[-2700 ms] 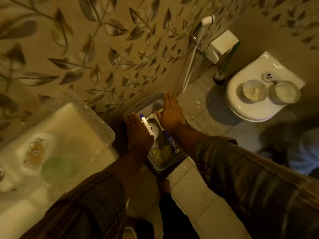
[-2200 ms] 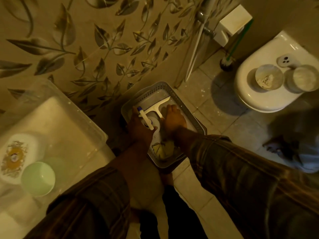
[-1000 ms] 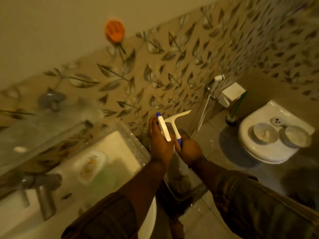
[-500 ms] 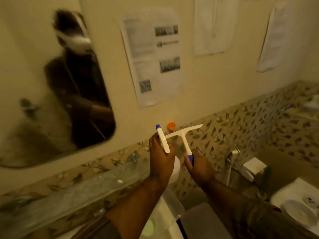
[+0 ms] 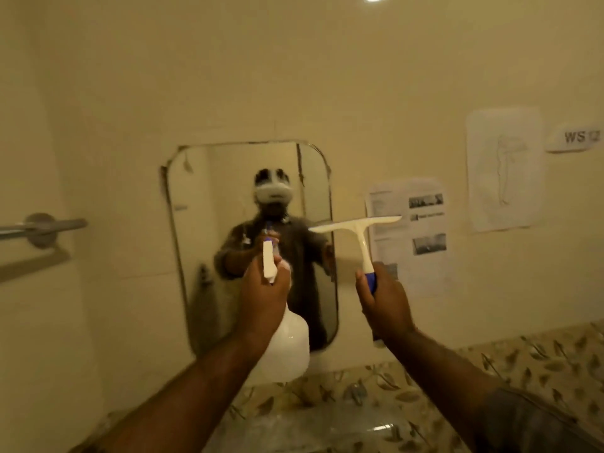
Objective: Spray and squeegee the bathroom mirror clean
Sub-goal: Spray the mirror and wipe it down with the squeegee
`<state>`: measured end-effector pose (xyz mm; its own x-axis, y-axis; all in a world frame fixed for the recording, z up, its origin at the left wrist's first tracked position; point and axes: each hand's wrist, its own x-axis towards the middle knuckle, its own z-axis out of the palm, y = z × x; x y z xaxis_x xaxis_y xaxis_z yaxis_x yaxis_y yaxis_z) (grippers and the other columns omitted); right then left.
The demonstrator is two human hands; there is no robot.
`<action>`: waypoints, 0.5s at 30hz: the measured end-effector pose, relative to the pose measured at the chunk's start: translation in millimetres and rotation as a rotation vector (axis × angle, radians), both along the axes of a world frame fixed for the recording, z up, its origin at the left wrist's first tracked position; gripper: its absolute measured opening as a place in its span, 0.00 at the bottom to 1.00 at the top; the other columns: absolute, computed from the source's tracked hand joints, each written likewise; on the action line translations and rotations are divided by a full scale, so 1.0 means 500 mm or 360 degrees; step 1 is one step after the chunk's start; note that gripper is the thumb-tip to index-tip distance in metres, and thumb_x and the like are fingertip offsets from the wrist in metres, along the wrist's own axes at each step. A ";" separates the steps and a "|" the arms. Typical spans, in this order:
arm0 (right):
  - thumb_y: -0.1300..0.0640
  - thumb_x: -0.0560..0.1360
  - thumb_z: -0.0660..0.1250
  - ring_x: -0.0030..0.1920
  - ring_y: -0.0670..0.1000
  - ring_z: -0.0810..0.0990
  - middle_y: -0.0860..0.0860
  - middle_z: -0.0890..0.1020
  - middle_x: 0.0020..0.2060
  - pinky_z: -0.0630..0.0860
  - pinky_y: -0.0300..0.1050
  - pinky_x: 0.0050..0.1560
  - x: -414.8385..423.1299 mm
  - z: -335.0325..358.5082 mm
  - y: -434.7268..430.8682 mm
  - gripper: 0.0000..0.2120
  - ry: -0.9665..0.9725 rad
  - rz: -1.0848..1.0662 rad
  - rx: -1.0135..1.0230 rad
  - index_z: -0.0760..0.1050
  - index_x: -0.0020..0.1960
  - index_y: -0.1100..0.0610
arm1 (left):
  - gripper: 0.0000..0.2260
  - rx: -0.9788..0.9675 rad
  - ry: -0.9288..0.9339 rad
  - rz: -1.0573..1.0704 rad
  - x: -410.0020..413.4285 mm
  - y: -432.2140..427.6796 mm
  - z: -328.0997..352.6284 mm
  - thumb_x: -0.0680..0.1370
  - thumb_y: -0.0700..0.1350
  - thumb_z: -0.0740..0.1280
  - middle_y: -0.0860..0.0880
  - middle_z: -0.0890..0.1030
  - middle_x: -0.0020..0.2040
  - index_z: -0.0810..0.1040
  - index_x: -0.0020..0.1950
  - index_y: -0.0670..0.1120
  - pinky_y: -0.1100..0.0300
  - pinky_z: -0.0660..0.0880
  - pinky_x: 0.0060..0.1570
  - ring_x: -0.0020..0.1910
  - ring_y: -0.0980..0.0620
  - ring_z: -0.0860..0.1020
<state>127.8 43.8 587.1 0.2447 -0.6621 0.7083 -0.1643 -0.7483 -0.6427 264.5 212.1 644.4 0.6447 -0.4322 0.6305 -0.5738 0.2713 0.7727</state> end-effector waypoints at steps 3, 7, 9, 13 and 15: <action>0.42 0.81 0.60 0.34 0.46 0.82 0.50 0.80 0.37 0.81 0.43 0.35 0.061 0.114 0.043 0.10 -0.0241 0.0204 -0.0009 0.72 0.51 0.48 | 0.13 0.0060 0.0020 0.0048 0.046 0.040 0.060 0.79 0.54 0.62 0.54 0.81 0.39 0.79 0.57 0.49 0.75 0.70 0.27 0.35 0.59 0.79; 0.46 0.82 0.60 0.37 0.48 0.83 0.52 0.82 0.40 0.80 0.44 0.37 0.112 0.241 0.090 0.11 -0.0465 0.0481 0.0055 0.73 0.54 0.53 | 0.19 0.0099 0.0059 0.0133 0.093 0.084 0.082 0.77 0.60 0.62 0.53 0.82 0.35 0.82 0.52 0.46 0.66 0.68 0.33 0.37 0.56 0.80; 0.46 0.82 0.60 0.42 0.53 0.85 0.55 0.84 0.45 0.83 0.47 0.42 0.133 0.287 0.108 0.15 -0.0483 0.0545 0.0053 0.73 0.59 0.57 | 0.19 0.0060 0.0149 0.0086 0.116 0.104 0.087 0.76 0.61 0.63 0.54 0.84 0.40 0.82 0.54 0.48 0.63 0.70 0.39 0.44 0.53 0.81; 0.43 0.81 0.59 0.42 0.53 0.86 0.56 0.84 0.46 0.84 0.46 0.41 0.169 0.338 0.125 0.18 -0.0426 0.0431 -0.0066 0.71 0.60 0.57 | 0.18 -0.0001 0.0258 0.0141 0.164 0.142 0.106 0.77 0.60 0.63 0.51 0.84 0.39 0.82 0.50 0.47 0.60 0.71 0.38 0.41 0.50 0.81; 0.42 0.81 0.59 0.43 0.54 0.86 0.56 0.84 0.47 0.86 0.49 0.43 0.182 0.344 0.129 0.19 -0.0417 0.0469 -0.0062 0.71 0.60 0.56 | 0.17 -0.0052 0.0269 0.0228 0.179 0.157 0.115 0.78 0.58 0.63 0.49 0.81 0.35 0.80 0.49 0.45 0.62 0.70 0.32 0.35 0.51 0.79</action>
